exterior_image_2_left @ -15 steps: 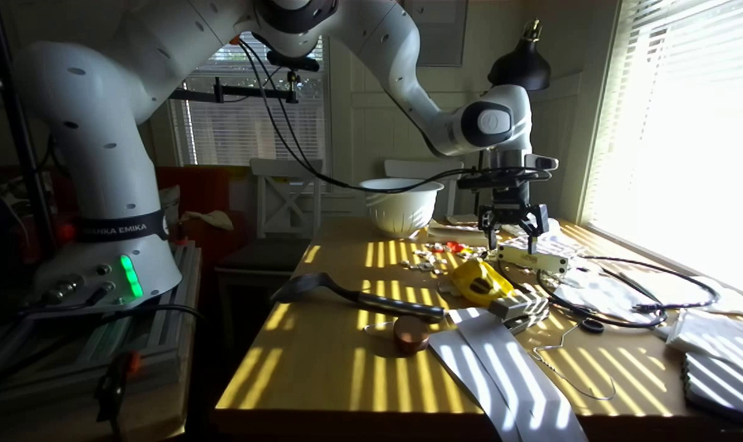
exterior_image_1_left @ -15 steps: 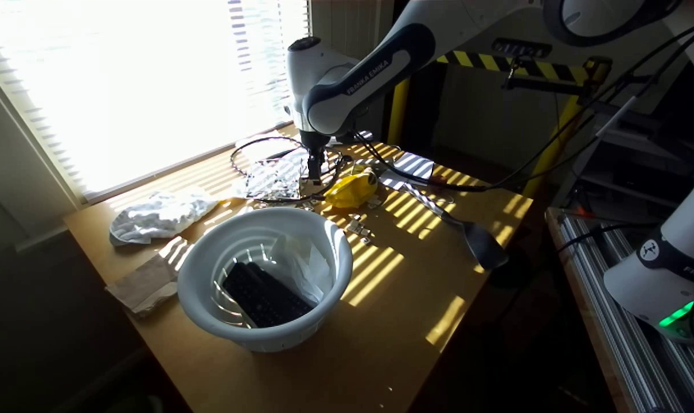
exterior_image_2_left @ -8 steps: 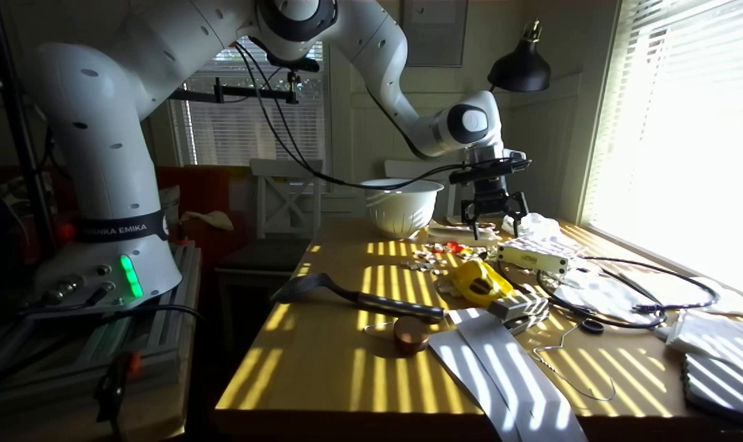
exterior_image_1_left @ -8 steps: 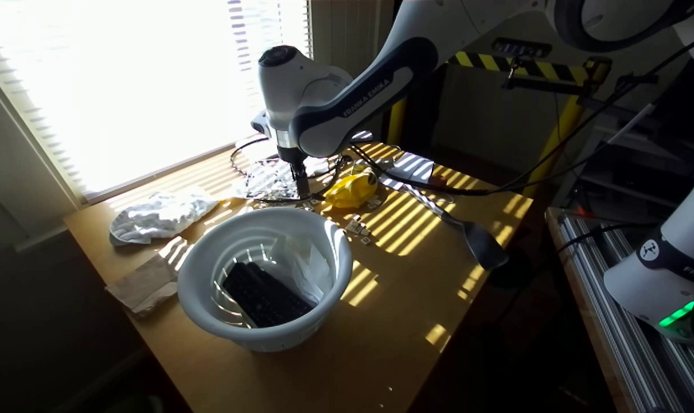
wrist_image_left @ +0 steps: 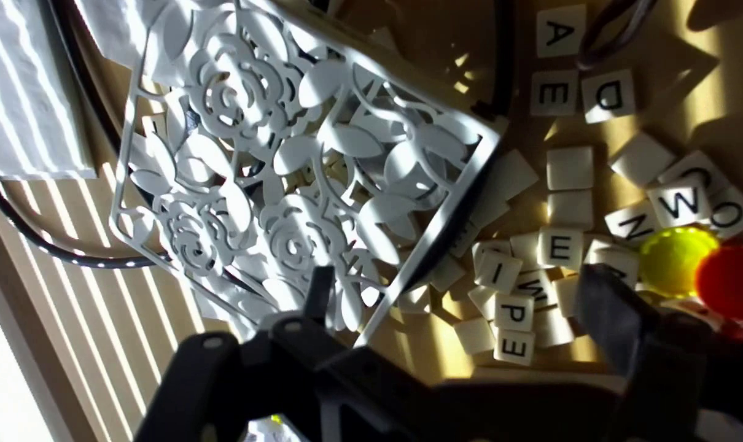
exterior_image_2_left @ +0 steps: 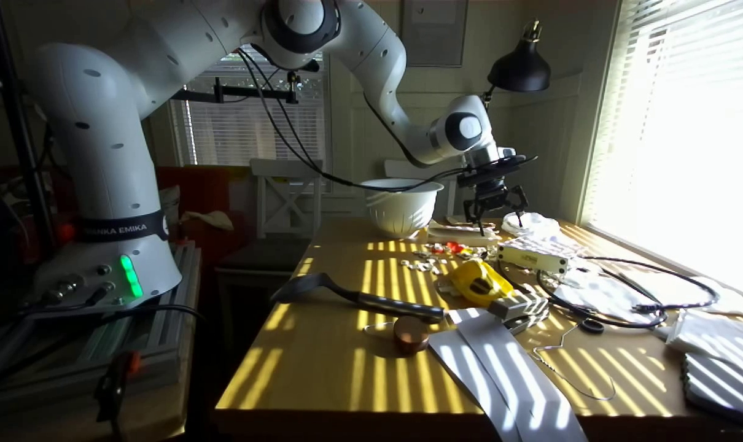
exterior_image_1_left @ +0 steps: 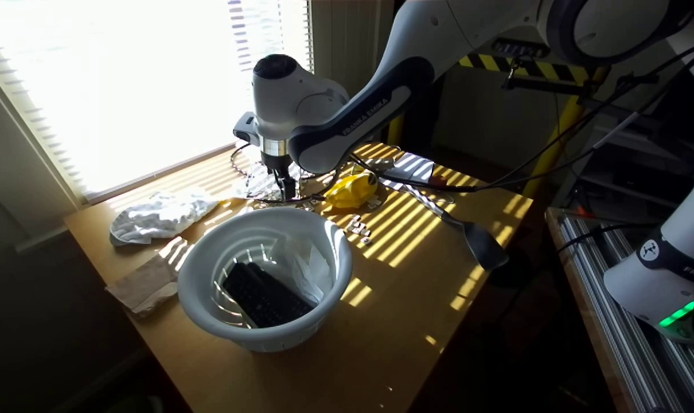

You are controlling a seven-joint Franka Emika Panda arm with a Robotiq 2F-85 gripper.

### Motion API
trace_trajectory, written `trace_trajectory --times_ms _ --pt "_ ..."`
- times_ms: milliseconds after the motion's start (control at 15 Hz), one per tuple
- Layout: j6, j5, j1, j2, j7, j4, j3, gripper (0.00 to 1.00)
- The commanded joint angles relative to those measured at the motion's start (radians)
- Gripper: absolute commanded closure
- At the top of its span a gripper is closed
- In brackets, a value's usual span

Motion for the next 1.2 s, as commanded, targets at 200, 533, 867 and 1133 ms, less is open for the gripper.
trace_trajectory --times_ms 200,533,867,1133 --pt "0.035 0.046 -0.022 -0.008 -0.016 -0.015 0.074 0.0" --pt "0.023 0.098 -0.044 0.006 -0.008 0.001 0.11 0.0" --pt "0.004 0.133 -0.075 0.023 -0.031 0.019 0.141 0.0" --pt "-0.016 0.165 -0.089 0.039 -0.032 0.031 0.157 0.0"
